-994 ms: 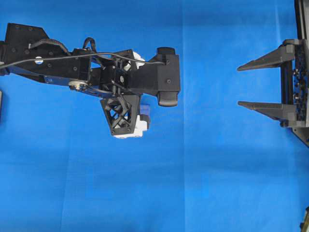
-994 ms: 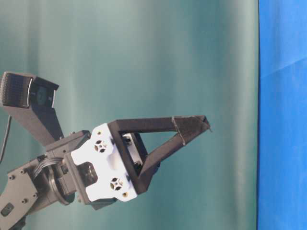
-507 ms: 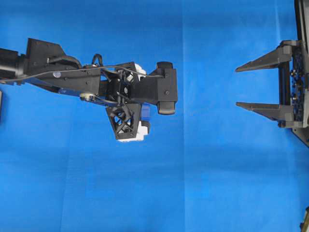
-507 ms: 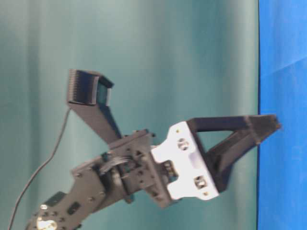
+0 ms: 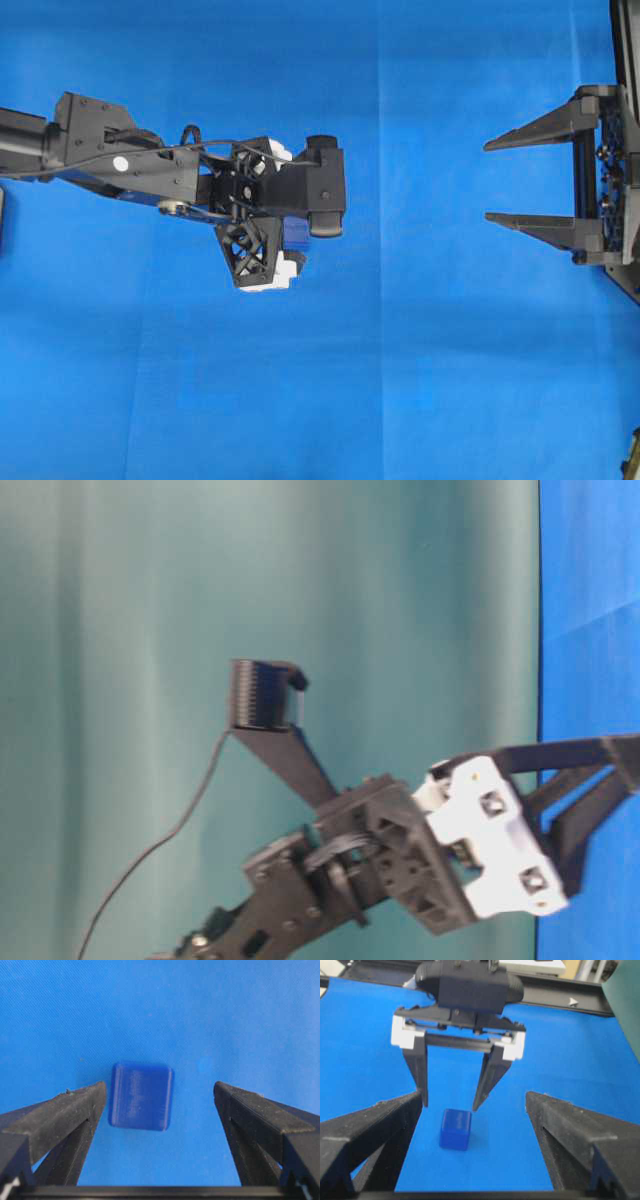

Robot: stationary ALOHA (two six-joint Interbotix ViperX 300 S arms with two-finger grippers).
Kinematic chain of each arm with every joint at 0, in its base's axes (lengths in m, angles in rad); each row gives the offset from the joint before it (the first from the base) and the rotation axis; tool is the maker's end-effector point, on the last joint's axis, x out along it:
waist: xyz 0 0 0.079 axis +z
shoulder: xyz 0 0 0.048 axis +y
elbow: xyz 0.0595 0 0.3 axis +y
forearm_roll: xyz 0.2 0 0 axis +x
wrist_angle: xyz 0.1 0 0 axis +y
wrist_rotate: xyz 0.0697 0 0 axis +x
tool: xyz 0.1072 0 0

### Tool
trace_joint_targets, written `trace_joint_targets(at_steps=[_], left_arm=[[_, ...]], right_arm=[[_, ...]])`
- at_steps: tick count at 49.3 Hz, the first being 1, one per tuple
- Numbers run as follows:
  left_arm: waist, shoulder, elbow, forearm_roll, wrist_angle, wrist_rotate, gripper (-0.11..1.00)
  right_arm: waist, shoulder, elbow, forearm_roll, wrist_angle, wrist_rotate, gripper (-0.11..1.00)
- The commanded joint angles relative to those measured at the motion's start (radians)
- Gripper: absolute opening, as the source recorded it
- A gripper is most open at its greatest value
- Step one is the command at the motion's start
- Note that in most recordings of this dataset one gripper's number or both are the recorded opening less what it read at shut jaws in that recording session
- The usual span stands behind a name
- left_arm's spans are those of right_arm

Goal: Handover the blue block to the right arm after grasping it with the left arm, then place it in the designated position.
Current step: 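Lower the left gripper around the blue cube, then close the left gripper on the blue cube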

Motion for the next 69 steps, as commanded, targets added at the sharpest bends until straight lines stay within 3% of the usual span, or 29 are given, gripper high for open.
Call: trace_joint_targets(at_steps=[1, 19, 39, 43, 50, 69], left_arm=[[0.0, 0.005, -0.005, 0.003, -0.025, 0.0, 0.92], [0.0, 0.123, -0.002, 0.003, -0.086, 0.012, 0.92], [0.011, 0.132, 0.003, 0.003, -0.095, 0.018, 0.9], [0.011, 0.13, 0.003, 0.011, -0.081, 0.021, 0.81], [0.014, 0.127, -0.002, 0.014, -0.034, 0.049, 0.45], [0.017, 0.126, -0.012, 0.012, -0.017, 0.075, 0.46]], right_arm=[[-0.002, 0.005, -0.021, 0.0, -0.011, 0.002, 0.98], [0.0, 0.005, -0.023, 0.0, -0.011, 0.002, 0.98], [0.0, 0.008, -0.023, 0.002, -0.011, 0.002, 0.98], [0.0, 0.009, -0.023, 0.002, -0.011, 0.002, 0.98], [-0.002, 0.011, -0.025, 0.002, -0.011, 0.002, 0.98], [-0.002, 0.011, -0.025, 0.002, -0.011, 0.002, 0.98]])
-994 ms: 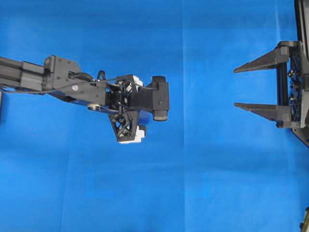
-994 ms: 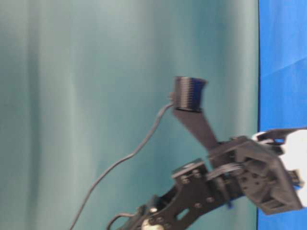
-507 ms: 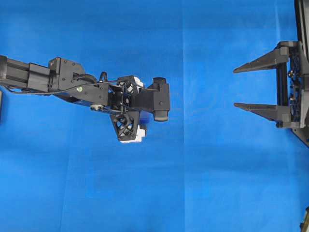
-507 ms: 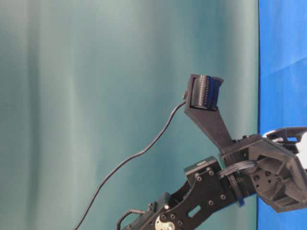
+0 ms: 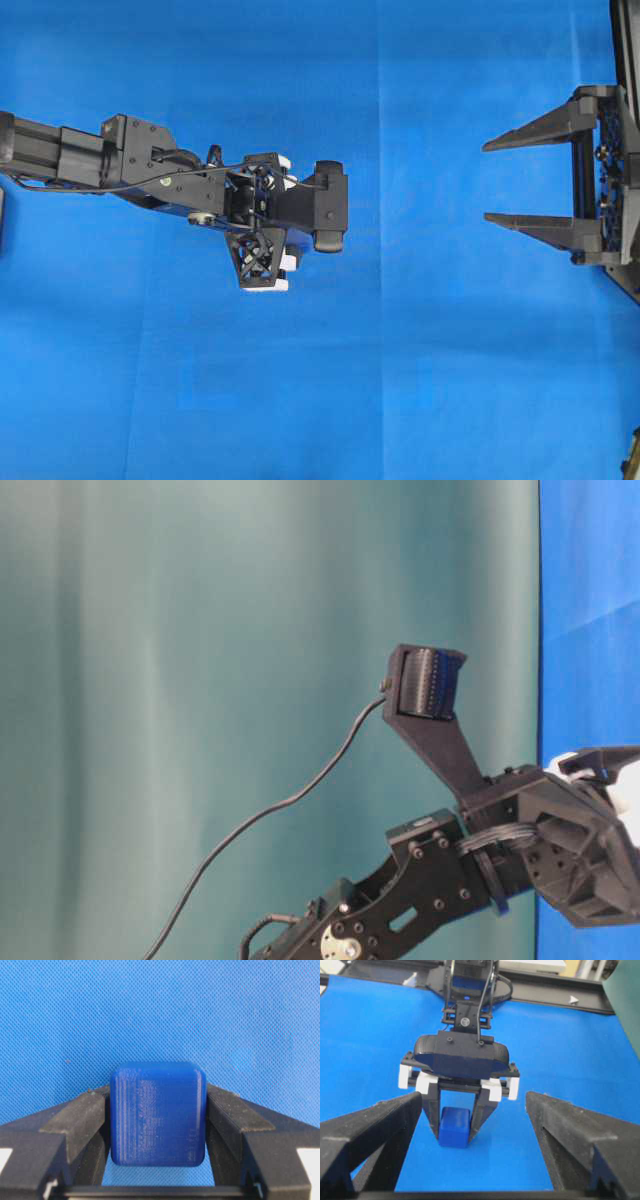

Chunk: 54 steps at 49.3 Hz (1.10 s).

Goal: Handover the blue block to the right arm after grasping it with the left arm, then place it in the designated position.
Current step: 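Close the left gripper on the blue cube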

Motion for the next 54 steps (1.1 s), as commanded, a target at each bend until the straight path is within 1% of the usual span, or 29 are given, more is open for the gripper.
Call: trace_joint_targets(at_steps=[1, 6, 11, 21, 30, 46, 54], left_arm=[[0.002, -0.025, -0.018, 0.003, 0.005, 0.002, 0.46], [0.002, -0.035, -0.021, 0.002, 0.011, 0.0, 0.46], [0.0, -0.061, -0.034, 0.003, 0.043, 0.0, 0.46], [-0.005, -0.144, -0.074, 0.003, 0.167, 0.0, 0.46], [-0.014, -0.245, -0.123, 0.002, 0.278, 0.0, 0.46], [-0.021, -0.374, -0.187, 0.002, 0.408, -0.002, 0.46], [-0.023, -0.426, -0.206, 0.002, 0.445, -0.002, 0.46]], right_arm=[[0.0, 0.005, -0.026, 0.003, -0.011, 0.002, 0.98], [-0.002, 0.005, -0.026, 0.003, -0.011, 0.002, 0.98], [0.0, 0.005, -0.026, 0.003, -0.011, 0.002, 0.98], [0.0, 0.005, -0.028, 0.003, -0.011, 0.002, 0.98], [0.0, 0.005, -0.029, 0.003, -0.009, 0.002, 0.98], [0.0, 0.005, -0.031, 0.003, -0.008, 0.002, 0.98], [-0.002, 0.005, -0.032, 0.003, -0.006, 0.002, 0.98]])
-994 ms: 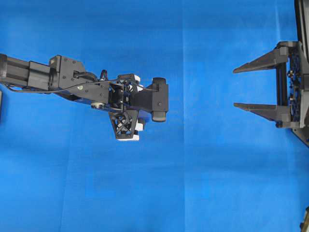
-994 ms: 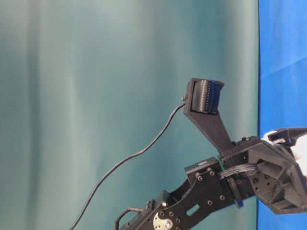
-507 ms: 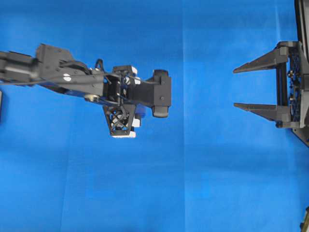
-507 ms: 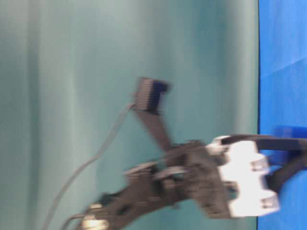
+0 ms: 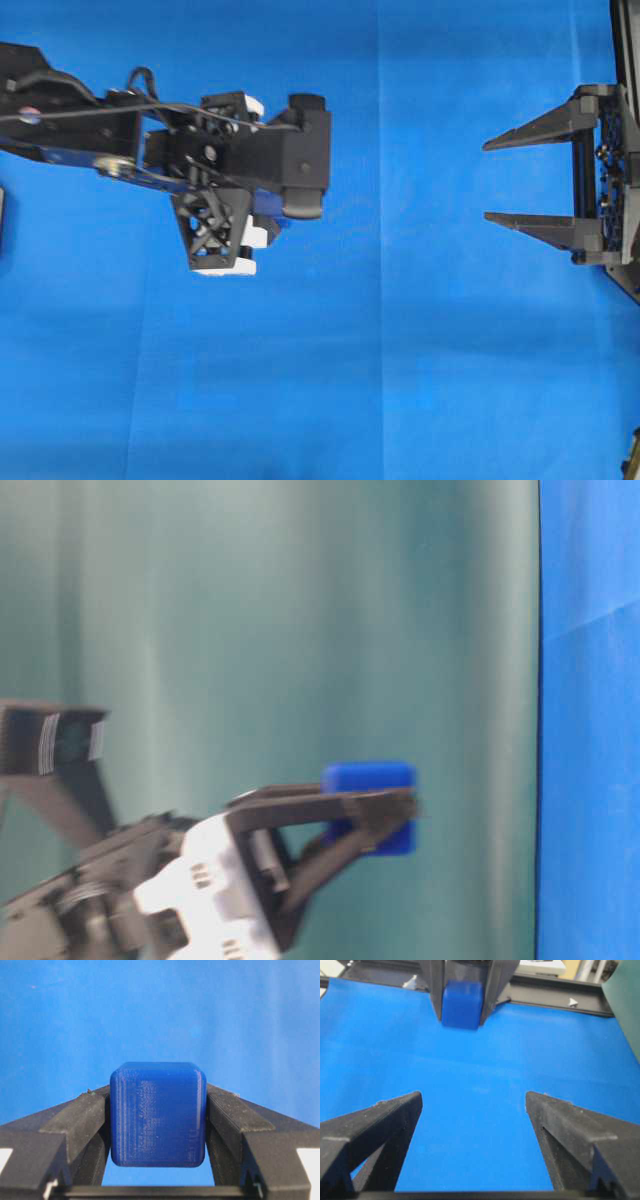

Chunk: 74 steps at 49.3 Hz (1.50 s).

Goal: Handover the blue block to the right arm after grasping it with the left arm, then place it in the designated position.
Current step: 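Close the left gripper on the blue cube, then lift the cube and pull the left gripper back toward its side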

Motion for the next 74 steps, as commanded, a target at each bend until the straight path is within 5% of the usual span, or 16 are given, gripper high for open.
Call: trace_joint_targets(at_steps=[1, 74], left_arm=[[-0.003, -0.054, -0.034, 0.002, 0.014, -0.002, 0.46], [-0.009, -0.101, -0.037, 0.002, 0.017, -0.014, 0.46]], right_arm=[[-0.002, 0.005, -0.028, 0.0, -0.006, 0.002, 0.98], [0.0, 0.005, -0.028, 0.002, -0.006, 0.002, 0.98]])
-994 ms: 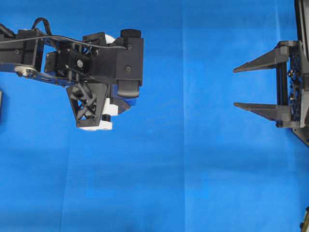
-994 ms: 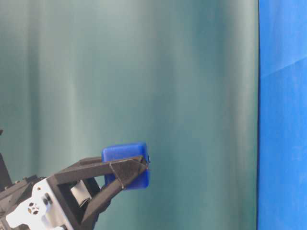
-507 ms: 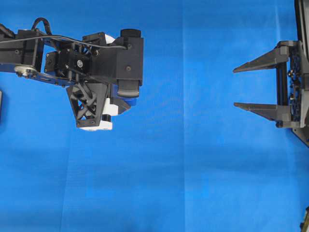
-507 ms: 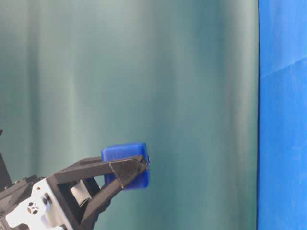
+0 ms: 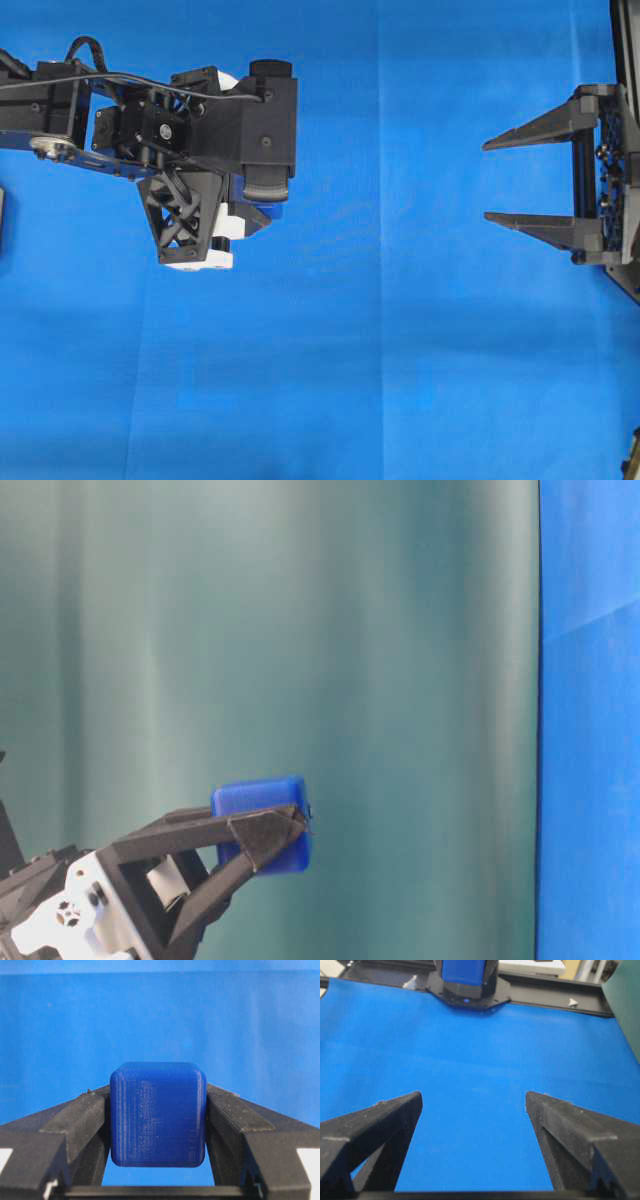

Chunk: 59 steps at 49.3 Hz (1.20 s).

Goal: Handover the blue block to the right arm after grasping it with the left arm, then place it in the designated position.
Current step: 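Lift the cube and pull the left gripper back toward its side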

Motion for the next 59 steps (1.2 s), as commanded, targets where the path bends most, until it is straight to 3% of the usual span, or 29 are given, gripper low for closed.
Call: trace_joint_targets(at_steps=[1, 12, 17, 48, 59], left_arm=[[-0.003, -0.025, -0.017, 0.003, -0.008, 0.002, 0.46], [-0.005, -0.031, -0.006, 0.002, -0.023, 0.0, 0.46], [-0.012, -0.052, 0.025, 0.002, -0.084, 0.0, 0.46], [-0.014, -0.242, 0.408, 0.003, -0.822, 0.011, 0.46], [-0.012, -0.279, 0.499, -0.003, -0.989, 0.011, 0.46]], right_arm=[[0.0, 0.005, -0.028, 0.003, -0.008, 0.002, 0.98], [0.0, 0.005, -0.028, 0.003, -0.009, 0.002, 0.98], [0.0, 0.005, -0.028, 0.003, -0.011, 0.002, 0.98], [-0.002, 0.011, -0.028, 0.002, -0.031, 0.002, 0.98], [0.0, 0.026, -0.028, 0.002, -0.048, 0.002, 0.98]])
